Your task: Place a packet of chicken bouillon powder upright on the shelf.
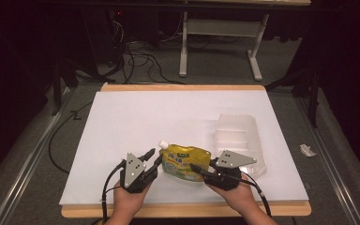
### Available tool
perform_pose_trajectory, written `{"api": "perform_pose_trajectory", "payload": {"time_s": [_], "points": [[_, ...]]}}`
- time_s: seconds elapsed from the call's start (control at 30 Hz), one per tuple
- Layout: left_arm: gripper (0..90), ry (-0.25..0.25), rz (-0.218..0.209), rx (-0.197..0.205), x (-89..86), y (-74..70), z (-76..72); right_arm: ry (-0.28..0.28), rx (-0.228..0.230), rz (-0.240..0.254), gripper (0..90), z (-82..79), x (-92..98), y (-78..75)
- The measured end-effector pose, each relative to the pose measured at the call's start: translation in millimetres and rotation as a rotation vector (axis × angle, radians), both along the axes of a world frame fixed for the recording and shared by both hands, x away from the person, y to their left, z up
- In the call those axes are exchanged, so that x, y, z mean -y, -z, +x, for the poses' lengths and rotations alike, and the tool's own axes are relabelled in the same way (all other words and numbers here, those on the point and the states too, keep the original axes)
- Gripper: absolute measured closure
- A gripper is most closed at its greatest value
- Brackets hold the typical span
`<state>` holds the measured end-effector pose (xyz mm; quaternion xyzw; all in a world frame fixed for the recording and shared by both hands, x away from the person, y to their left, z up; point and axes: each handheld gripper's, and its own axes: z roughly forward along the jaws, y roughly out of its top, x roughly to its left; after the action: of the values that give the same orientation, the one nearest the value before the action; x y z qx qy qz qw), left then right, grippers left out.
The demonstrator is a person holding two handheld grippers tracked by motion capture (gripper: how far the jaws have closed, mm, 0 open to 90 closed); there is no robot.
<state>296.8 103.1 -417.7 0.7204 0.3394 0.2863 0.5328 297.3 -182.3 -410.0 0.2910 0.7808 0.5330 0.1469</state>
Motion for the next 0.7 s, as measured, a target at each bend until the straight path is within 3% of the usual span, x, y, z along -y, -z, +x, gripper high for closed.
{"api": "perform_pose_trajectory", "payload": {"time_s": [0.23,0.3,0.37,0.47,0.7], "points": [[51.9,-0.007,0.044,-0.073,-19.0,4.3,4.6,0.002,0.012,-0.025,77.5,0.3,-5.0,6.3],[51.1,-0.012,0.027,-0.085,-25.0,9.6,4.7,-0.001,0.021,-0.025,81.4,-0.4,-5.3,6.9],[50.8,-0.019,-0.030,-0.108,-29.6,10.8,8.0,-0.002,0.026,-0.023,84.0,-1.2,-5.7,7.6],[50.5,-0.027,-0.059,-0.099,-31.9,10.1,10.8,-0.008,0.045,-0.027,88.0,-2.5,-6.9,9.1],[48.1,-0.018,-0.034,-0.083,-33.8,13.5,11.1,-0.016,0.051,-0.026,90.0,-2.6,-6.8,10.0]]}}
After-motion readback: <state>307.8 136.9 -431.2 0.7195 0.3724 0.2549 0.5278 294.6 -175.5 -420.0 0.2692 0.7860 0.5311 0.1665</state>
